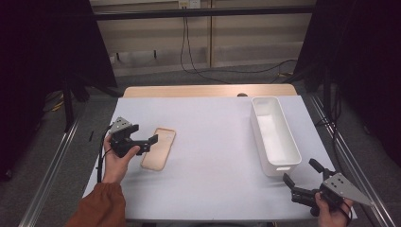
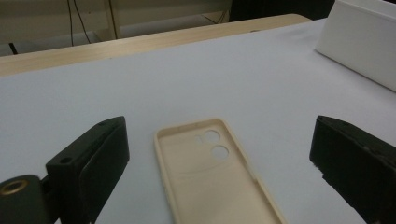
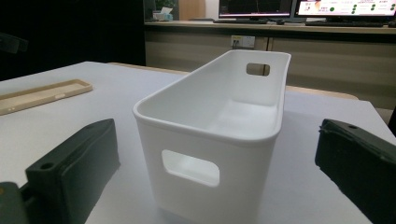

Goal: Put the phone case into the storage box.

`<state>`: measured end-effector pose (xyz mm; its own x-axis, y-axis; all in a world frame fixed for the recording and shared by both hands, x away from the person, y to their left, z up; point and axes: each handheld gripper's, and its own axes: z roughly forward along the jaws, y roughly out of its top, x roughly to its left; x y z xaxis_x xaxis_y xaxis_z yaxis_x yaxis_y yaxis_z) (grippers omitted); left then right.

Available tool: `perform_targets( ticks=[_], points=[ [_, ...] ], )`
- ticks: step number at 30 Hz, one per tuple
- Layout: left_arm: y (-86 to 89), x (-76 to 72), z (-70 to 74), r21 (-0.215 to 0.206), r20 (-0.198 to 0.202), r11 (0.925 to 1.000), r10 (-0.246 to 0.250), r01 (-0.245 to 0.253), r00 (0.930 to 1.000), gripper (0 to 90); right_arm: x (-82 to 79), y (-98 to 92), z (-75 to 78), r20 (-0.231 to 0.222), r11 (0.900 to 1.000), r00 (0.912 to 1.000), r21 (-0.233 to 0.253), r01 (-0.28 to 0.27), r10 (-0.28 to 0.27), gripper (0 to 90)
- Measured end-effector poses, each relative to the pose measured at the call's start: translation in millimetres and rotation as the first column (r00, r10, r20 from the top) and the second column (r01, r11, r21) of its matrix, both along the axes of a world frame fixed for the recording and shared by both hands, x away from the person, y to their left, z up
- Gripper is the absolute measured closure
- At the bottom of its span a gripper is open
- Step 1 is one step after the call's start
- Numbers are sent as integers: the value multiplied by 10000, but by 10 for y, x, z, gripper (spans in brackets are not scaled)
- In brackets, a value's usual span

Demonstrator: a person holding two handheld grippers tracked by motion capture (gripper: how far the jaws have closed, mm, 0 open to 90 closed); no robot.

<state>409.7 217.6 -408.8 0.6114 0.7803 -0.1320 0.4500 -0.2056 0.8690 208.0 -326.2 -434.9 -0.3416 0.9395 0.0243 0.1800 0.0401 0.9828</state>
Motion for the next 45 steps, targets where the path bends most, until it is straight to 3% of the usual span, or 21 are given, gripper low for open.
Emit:
perform_targets(
  ticks=[15,26,35,40,41,45],
  points=[
    [33,148,-89,710,-1080,9968,-291,369,9937,67,1,2,-2,-14,10000,10000,-30,-34,34,0],
    [9,243,-115,1122,-1522,9927,-263,437,9880,88,4,6,-3,-46,10000,10000,-10,-36,36,0],
    [-17,295,-131,1585,-1801,9851,-380,672,9829,108,4,6,-4,-60,10000,10000,8,-66,66,0],
    [-39,310,-149,1774,-2122,9808,-427,814,9763,112,4,8,-5,-55,10000,10000,11,-57,57,0],
    [-49,324,-160,1944,-2270,9765,-476,931,9727,122,5,8,-5,-60,10000,10000,11,-67,67,0],
    [-86,338,-179,2125,-2372,9725,-432,953,9705,155,5,10,-5,-53,10000,9999,-14,-85,85,0]
  ],
)
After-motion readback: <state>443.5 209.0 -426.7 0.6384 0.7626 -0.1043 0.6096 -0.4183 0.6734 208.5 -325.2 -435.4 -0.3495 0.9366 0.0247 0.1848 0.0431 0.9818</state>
